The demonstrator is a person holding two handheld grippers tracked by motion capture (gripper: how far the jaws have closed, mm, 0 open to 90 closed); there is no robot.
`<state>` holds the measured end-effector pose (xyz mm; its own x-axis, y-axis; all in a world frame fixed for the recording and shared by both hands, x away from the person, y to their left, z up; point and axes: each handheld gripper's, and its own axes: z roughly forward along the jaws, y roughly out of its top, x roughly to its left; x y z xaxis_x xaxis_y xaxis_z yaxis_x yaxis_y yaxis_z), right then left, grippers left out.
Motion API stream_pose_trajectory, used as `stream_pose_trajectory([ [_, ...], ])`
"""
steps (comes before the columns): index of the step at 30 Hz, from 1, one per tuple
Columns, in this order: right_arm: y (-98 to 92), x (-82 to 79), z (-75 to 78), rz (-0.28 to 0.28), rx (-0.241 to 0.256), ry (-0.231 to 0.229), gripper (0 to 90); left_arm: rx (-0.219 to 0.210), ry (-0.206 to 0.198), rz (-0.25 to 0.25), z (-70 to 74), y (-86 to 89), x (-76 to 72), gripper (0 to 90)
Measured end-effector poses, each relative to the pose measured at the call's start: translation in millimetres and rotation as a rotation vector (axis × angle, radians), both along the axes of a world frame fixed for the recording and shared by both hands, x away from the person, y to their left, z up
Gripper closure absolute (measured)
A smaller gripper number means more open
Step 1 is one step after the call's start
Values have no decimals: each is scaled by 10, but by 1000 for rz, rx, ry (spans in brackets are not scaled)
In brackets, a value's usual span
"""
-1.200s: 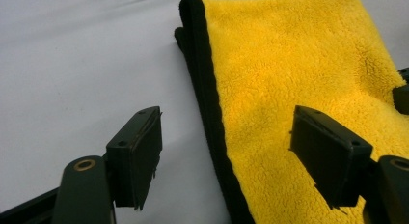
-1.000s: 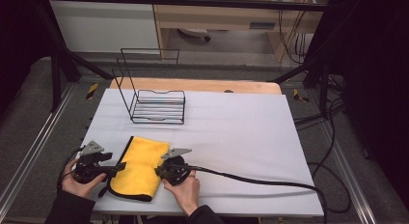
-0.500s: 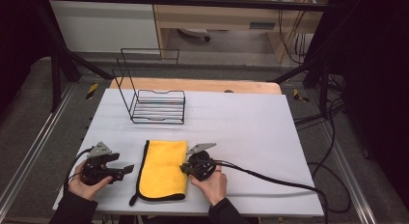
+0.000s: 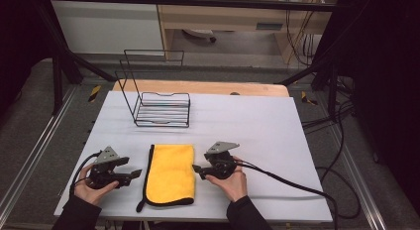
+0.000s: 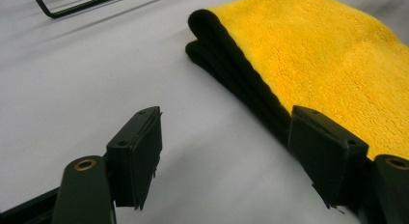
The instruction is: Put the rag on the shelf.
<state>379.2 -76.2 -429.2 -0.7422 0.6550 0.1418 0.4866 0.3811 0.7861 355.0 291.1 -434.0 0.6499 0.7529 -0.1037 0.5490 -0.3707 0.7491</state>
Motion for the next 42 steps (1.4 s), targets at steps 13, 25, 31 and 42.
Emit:
stream_pose_trajectory([
  [13,-288,191,34,-64,16,-12,100,10,1,74,158,-233,285,85],
  [25,-378,189,-21,-80,9,-3,79,28,6,156,68,-375,680,159],
  [31,-359,178,-53,-76,10,-2,81,24,41,132,3,-408,711,331],
  [42,-332,168,-92,-61,15,27,94,7,87,115,-110,-472,725,558],
])
